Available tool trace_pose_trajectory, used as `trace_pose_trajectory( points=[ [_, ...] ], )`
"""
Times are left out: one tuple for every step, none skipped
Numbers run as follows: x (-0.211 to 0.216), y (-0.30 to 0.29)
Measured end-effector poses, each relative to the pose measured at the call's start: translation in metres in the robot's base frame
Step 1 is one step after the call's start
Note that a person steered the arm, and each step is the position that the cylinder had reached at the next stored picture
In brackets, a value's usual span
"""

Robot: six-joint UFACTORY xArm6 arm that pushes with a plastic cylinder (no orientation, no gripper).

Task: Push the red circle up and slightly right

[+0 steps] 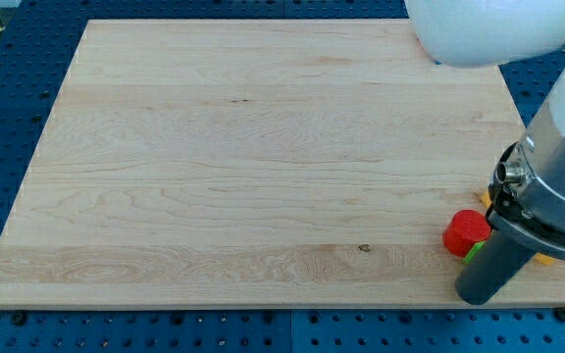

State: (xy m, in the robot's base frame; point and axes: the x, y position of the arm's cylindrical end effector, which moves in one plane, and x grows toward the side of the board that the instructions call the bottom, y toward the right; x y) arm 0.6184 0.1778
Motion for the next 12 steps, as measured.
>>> trace_pose_trajectory(
  points=[
    [0.0,0.018],
    [0.0,0.032],
    [0.0,0.035],
    [0.0,0.007],
    [-0.009,-0.006],
    [-0.027,0.001],
    [-0.048,0.017],
    [-0.06,0.019],
    [-0.067,0.019],
    [-0.067,0.019],
    [-0.067,0.018],
    [-0.067,0.018]
  ],
)
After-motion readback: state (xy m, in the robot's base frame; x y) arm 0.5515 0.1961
